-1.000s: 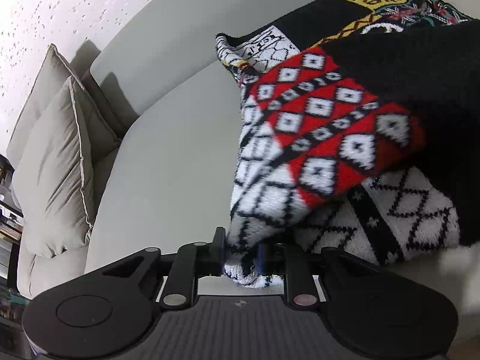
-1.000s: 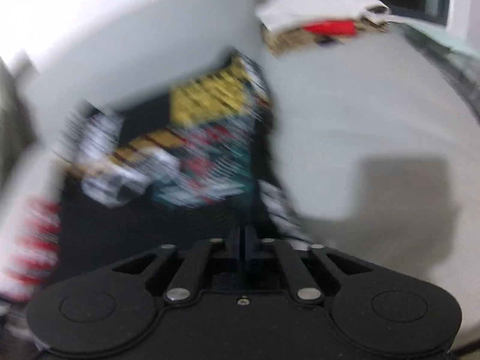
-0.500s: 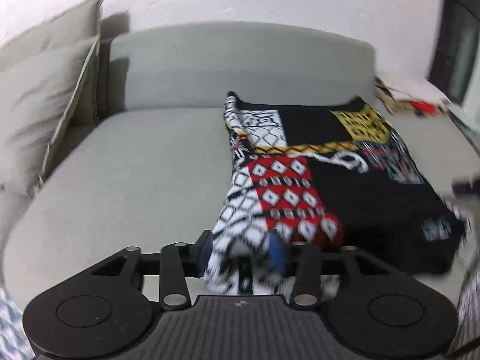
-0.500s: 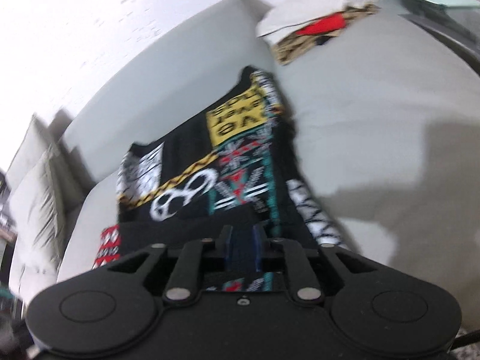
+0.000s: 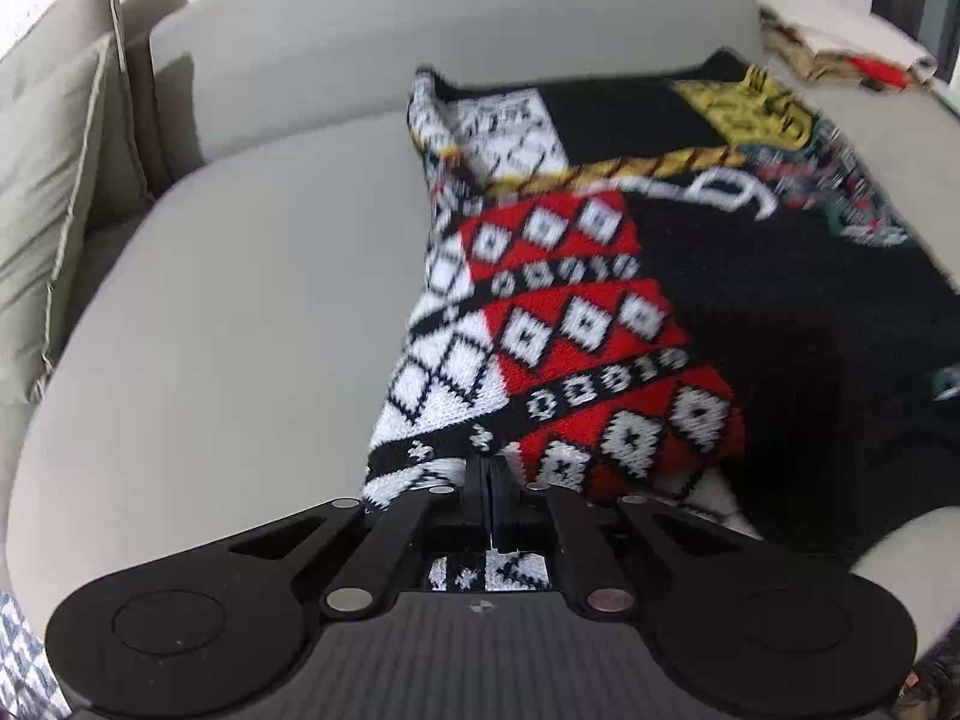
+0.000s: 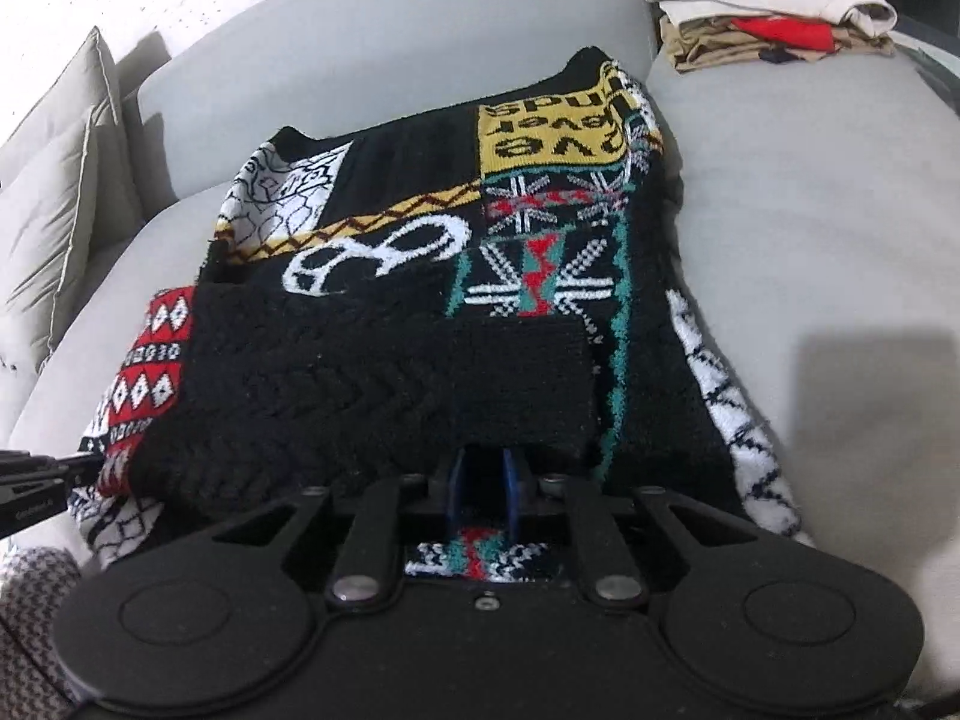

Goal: Fold clothes
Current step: 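Fold the red-and-white side inward with the left gripper while the right gripper holds the hem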

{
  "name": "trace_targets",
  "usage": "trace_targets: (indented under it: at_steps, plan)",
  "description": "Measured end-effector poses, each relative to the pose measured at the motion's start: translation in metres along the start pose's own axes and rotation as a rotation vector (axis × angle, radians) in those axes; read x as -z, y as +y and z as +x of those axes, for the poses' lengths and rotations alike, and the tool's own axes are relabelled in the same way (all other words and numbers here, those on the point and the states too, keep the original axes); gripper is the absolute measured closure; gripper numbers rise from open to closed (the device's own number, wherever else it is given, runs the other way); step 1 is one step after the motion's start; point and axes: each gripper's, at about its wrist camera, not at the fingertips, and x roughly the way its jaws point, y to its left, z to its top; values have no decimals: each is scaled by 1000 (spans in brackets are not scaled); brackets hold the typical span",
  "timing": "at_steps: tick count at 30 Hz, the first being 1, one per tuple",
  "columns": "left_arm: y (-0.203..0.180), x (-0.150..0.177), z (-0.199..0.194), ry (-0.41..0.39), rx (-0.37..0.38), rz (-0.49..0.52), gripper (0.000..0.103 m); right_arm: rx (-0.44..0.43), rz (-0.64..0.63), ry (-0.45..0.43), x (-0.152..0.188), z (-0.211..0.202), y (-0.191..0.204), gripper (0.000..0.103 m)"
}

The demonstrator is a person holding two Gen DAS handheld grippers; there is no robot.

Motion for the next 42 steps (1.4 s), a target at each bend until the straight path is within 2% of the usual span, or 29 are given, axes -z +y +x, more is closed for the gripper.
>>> trace_targets:
  at_steps: [3,4,7,10,11,13,15,17,20,23,25,27,29,33,35,38,39,42]
  plan:
    - [7,-11,-26,-83,53,-43,84,-45,44,-55,-8,-24,-1,88]
    - [9,-16,-30,-105,65,-59,83,-52,53,-74,-13,-28,-1,87]
    - [2,-44,-16,-147,26,-61,82,-69,71,-87,-31,-21,7,87]
    - [-4,-69,30,-124,7,-78,84,-62,74,-60,-46,5,16,87]
    - [-5,-74,44,-114,13,-85,90,-54,73,-47,-50,15,19,87]
    - [-6,-80,74,-89,12,-91,92,-19,66,-25,-53,37,22,87]
    - [-10,-80,97,-44,14,-65,91,-1,61,-6,-48,54,21,88]
    - [-17,-77,112,-31,-12,-7,90,7,52,3,-42,67,19,90]
    - [-25,-80,107,-21,-50,33,90,7,34,3,-42,67,19,91]
    - [-23,-74,80,-58,-65,54,88,-20,51,1,-44,47,17,91]
    - [-20,-64,53,-96,-68,40,82,-37,62,0,-46,34,15,88]
    - [-21,-47,27,-115,-70,41,82,-73,42,-14,-39,14,17,87]
    - [-24,-28,13,-79,-79,40,81,-90,7,-9,-31,2,22,87]
    - [-30,-4,29,-3,-113,70,88,-22,-47,60,-14,14,31,87]
    - [-35,1,40,-12,-123,73,94,-11,-50,61,-6,28,30,87]
    - [-40,-5,35,6,-141,85,95,-4,-58,61,-8,22,32,87]
    - [-39,-6,29,1,-139,92,94,-8,-67,61,-9,17,32,86]
    - [-29,-8,5,-28,-111,58,76,-60,-12,23,-10,-12,18,80]
